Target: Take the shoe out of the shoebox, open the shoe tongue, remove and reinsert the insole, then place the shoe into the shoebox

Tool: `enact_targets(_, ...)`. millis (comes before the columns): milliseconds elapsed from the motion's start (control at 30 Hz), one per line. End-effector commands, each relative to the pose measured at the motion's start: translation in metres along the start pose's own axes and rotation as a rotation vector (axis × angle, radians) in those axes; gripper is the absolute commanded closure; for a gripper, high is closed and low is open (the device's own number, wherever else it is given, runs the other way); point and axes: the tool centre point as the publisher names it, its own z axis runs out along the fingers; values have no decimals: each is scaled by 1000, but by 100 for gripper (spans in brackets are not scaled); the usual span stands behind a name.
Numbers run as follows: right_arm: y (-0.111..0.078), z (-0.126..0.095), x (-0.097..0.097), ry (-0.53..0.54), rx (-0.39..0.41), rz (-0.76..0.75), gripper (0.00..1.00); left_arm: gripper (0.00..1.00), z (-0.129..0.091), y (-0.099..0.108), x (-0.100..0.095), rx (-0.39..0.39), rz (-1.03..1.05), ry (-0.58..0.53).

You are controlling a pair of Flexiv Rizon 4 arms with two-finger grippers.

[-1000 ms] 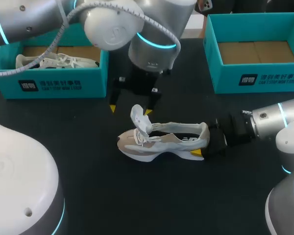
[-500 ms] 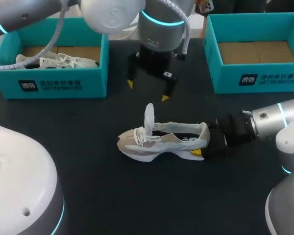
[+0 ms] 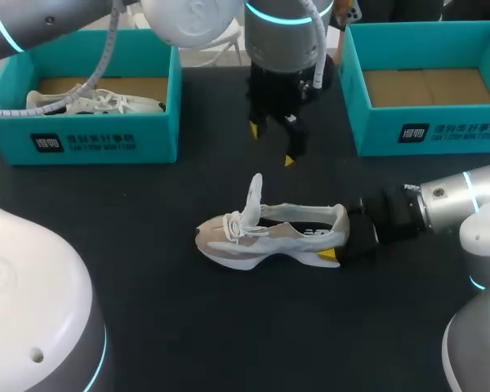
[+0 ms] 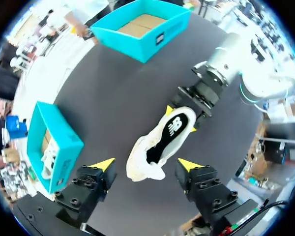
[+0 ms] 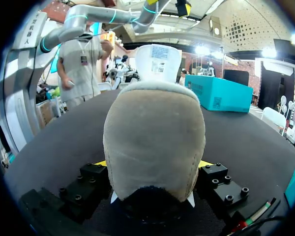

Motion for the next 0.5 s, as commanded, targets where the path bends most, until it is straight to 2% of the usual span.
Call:
enact_targets(33,-3,3,0,-1,3,1,100,100,0,-4,-1,91,1016,255)
enact_targets(200,-3,3,0,-1,3,1,100,100,5,-8,7,92,1168,291)
enact_targets(500,-3,3,0,-1,3,1,100,100,17,-13,27,98,1260,332)
